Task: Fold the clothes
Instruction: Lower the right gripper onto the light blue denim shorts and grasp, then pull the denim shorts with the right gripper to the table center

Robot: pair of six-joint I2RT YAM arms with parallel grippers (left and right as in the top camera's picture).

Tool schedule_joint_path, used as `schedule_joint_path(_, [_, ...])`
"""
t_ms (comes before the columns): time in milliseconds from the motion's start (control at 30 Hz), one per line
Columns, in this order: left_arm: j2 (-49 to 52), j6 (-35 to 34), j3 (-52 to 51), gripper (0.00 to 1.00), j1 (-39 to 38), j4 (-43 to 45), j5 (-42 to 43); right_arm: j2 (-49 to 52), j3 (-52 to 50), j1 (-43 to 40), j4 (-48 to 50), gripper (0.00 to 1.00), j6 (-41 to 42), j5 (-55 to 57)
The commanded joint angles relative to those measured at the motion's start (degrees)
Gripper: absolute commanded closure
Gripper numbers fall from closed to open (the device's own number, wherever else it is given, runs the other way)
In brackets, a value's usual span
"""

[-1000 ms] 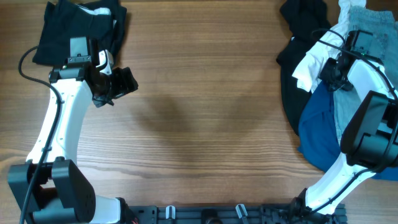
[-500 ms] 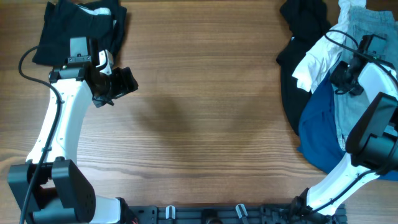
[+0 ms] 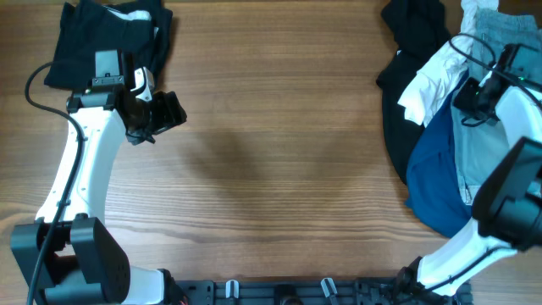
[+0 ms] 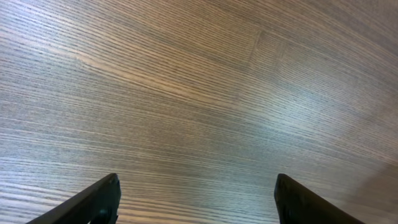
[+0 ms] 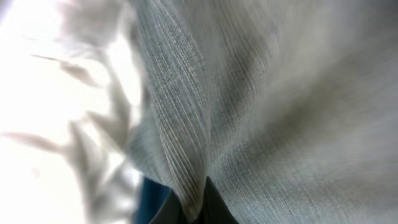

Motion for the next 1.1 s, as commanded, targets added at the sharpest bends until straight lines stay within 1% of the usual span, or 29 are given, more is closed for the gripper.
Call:
schedule_joint_path(0, [0.2, 0.3, 0.7, 0.22, 0.2, 0.4, 0.7, -11.2, 1.6, 4.6, -2.4, 0.96, -3.5, -5.6])
schedule_joint_path(100, [0.2, 0.3, 0.7, 0.23, 0.2, 0.6, 0.7, -16.3, 2.7, 8.4, -5.3, 0.96, -4.5, -4.3])
schedule_joint_path(233, [0.2, 0.3, 0.7, 0.23, 0.2, 0.6, 0.7, -19.2, 4.4, 15.6, -9.9, 0.96, -5.6, -4.6])
schedule_joint_path(333, [0.2, 0.3, 0.7, 0.23, 0.2, 0.6, 0.7, -19.3, 4.6, 22.6, -12.1, 0.96, -5.6, -4.6])
schedule_joint_path(367, [0.2, 0.3, 0.7, 0.23, 0.2, 0.6, 0.7, -19.1, 4.6, 27.2, -12.9, 0.96, -5.6, -4.6])
schedule_joint_path(400, [0.2, 0.3, 0.7, 0.23, 0.2, 0.6, 0.7, -19.1, 4.6, 29.4, -13.0, 0.96, -5.6, -4.5])
schedule_joint_path(600, [0.2, 0.3, 0.7, 0.25, 0.2, 0.6, 0.7, -18.8, 4.5, 46.2, -11.6, 0.96, -5.5, -4.6])
schedule_joint_path(800, [0.2, 0.3, 0.7, 0.24, 0.3, 1.5, -1.6, -15.3, 4.5, 59.9, -11.5, 0.96, -5.5, -5.5])
schedule_joint_path(933, [0.2, 0.3, 0.7, 0.21, 1.1, 2.4, -2.8, -13.0, 4.5, 65.2, -11.5, 0.96, -5.6, -7.2])
schedule_joint_path(1033, [0.2, -0.8, 0.7, 0.20, 3.4, 3.0, -2.8, -12.8, 4.6, 67.4, -11.1, 0.96, -5.7, -7.5])
schedule_joint_path(1067, [0.2, -1.6, 0.7, 0.18, 4.4, 3.2, -2.8, -13.0, 4.7, 67.4, -10.8, 0.93, -5.4, -7.5])
